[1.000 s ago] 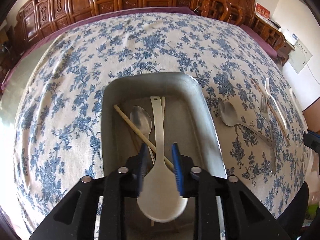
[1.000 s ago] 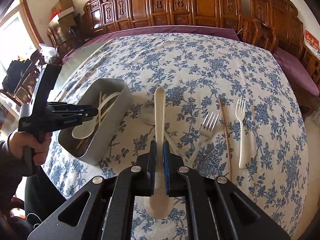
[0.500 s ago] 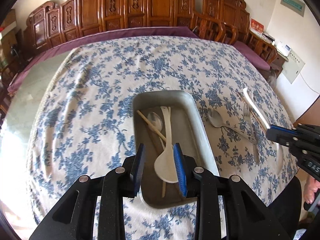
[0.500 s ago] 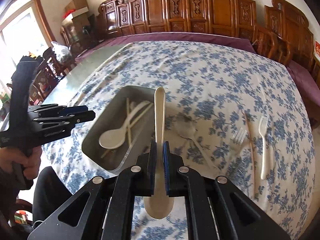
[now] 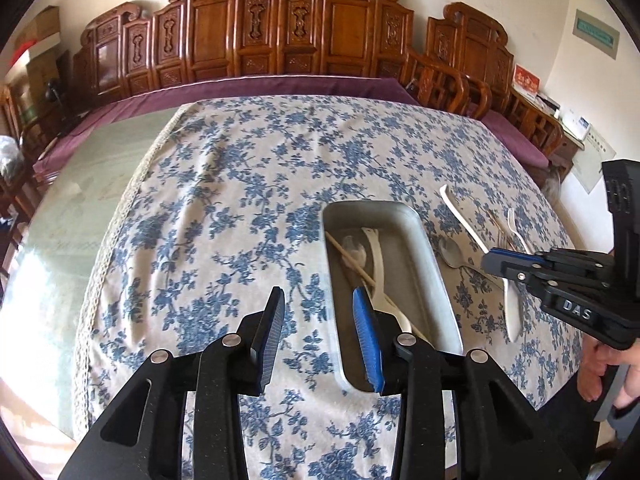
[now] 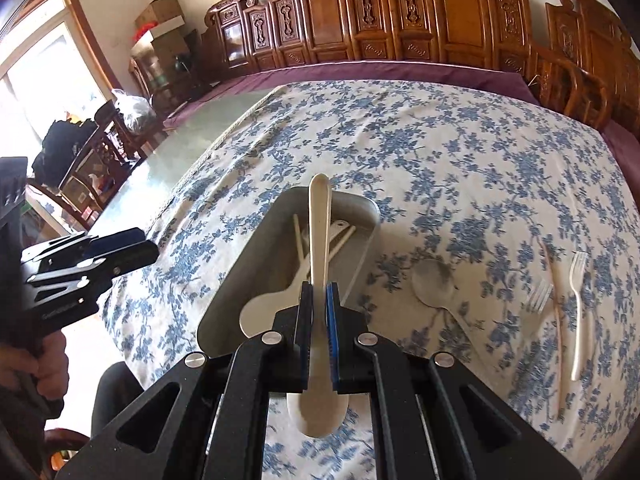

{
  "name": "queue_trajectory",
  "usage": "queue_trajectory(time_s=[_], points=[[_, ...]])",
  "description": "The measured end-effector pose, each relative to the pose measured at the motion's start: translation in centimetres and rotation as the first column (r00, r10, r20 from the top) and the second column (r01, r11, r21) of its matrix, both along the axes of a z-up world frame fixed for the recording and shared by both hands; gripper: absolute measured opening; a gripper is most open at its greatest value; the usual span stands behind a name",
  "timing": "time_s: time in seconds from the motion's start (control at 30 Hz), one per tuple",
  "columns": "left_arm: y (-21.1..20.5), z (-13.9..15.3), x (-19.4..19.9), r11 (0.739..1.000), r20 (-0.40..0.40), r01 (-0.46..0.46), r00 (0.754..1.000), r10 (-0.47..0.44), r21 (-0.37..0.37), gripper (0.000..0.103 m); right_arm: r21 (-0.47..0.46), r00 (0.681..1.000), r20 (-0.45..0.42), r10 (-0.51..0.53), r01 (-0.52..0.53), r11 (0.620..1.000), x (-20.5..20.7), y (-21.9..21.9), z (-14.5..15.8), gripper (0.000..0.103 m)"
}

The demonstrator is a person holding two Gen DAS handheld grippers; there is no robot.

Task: Organize utensils
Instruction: 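Lower the white spoon into the grey tray and open the right gripper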

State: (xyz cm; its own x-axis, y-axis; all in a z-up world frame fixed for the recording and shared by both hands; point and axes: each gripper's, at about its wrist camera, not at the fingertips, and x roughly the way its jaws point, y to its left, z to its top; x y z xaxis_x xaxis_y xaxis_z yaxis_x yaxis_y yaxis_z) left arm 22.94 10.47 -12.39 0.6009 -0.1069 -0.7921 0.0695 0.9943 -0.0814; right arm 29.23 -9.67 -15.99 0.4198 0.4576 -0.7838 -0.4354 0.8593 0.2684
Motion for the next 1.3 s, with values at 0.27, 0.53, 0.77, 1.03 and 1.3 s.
queue_trajectory(time_s=[0.27, 0.53, 0.77, 1.03, 1.3], points=[[1.3, 0.4, -0.7, 1.0, 0.008, -0.021, 1.0, 0.021, 0.002, 0.034, 0.01, 0.999, -0.038, -0.005, 0.006, 1.0, 1.9, 2.7, -1.5, 0.009], [1.8, 0.6, -1.0, 1.0, 0.014, -0.027, 1.0, 0.026, 0.007, 0.035, 0.017, 0.995, -0.091, -0.03, 0.032, 0.999, 3.4, 4.5, -3.8, 0.009], [2.3, 0.4, -1.2, 0.999, 0.006, -0.034, 0.999, 0.034, 0.009, 0.035, -0.025, 0.993, -0.11, -0.035, 0.033, 0.999, 4.2, 5.8, -5.8, 0.009], [2.0, 0.0, -1.3, 0.999, -0.008, -0.034, 0.999, 0.034, 0.011, 0.035, -0.032, 0.991, -0.135, -0.019, 0.015, 0.999, 3.6, 6.6, -7.1, 0.009], [1.1, 0.2, -1.3, 1.0, -0.008, -0.026, 1.0, 0.026, 0.013, 0.035, -0.005, 0.996, -0.094, 0.007, -0.008, 1.0, 3.4, 5.3, -5.9, 0.01]])
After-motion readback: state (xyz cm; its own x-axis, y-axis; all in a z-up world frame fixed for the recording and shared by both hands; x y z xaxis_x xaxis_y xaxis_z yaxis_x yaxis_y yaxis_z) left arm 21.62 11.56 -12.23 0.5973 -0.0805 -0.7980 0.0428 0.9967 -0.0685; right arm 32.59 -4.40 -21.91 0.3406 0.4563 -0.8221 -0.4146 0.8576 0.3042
